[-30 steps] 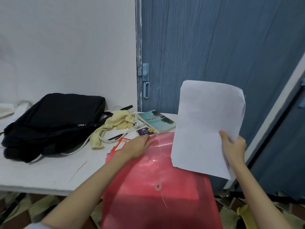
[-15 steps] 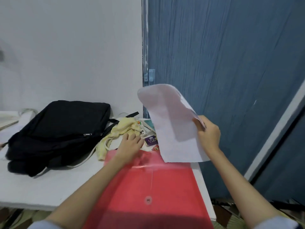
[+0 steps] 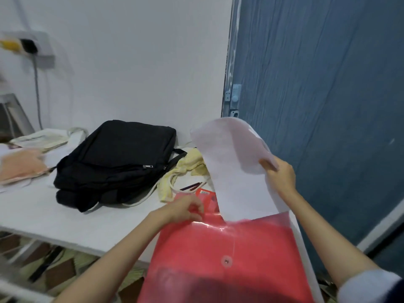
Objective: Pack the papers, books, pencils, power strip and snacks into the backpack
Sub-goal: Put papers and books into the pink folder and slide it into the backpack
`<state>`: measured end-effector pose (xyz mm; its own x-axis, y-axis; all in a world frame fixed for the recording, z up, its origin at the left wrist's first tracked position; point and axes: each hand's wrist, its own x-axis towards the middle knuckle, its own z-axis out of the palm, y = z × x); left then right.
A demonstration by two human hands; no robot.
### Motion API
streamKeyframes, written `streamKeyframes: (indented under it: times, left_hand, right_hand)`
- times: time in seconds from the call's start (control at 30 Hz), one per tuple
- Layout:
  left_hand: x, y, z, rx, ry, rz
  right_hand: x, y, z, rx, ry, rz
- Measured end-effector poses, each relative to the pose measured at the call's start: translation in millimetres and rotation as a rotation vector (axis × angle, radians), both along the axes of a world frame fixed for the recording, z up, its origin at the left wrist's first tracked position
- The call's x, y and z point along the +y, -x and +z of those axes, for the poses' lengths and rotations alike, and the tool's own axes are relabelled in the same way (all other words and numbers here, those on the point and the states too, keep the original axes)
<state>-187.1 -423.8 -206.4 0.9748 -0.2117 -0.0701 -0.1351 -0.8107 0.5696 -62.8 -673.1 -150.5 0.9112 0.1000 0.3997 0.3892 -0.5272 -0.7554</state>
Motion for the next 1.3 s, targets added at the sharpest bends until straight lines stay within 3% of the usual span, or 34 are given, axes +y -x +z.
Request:
streamKeyframes:
  times: [0.27,0.6,0.67,1.0,1.07,1.2,1.3]
  left_hand:
    - [1,4,15,-0.306,0.165,0.049]
    - [-11,3,23,-0.472,0.103,0.062]
    - [-11,4,18,-0.484,0.069,0.070]
    - [-17,10,8,-0.569,0.044,0.083]
    - [-18,11,7,-0.587,0.025,0.076]
    - [-21,12,8,-0.597,0.022,0.050]
    - [-27,15,10,-0.604,0.069,0.043]
  right_hand:
    - [-14,-4,8,0.259,0.328,0.107]
    - [-9,7,29,0.437,0.564,0.406]
    - [-6,9,27,0.467,0.681,0.405]
    - [13,16,-4,0.535,0.881,0.583]
    - [10,16,-5,0.537,0.851,0.623]
    - [1,15,3,0.549,0.579,0.653]
    - [4,16,5,0.554,0.627,0.665]
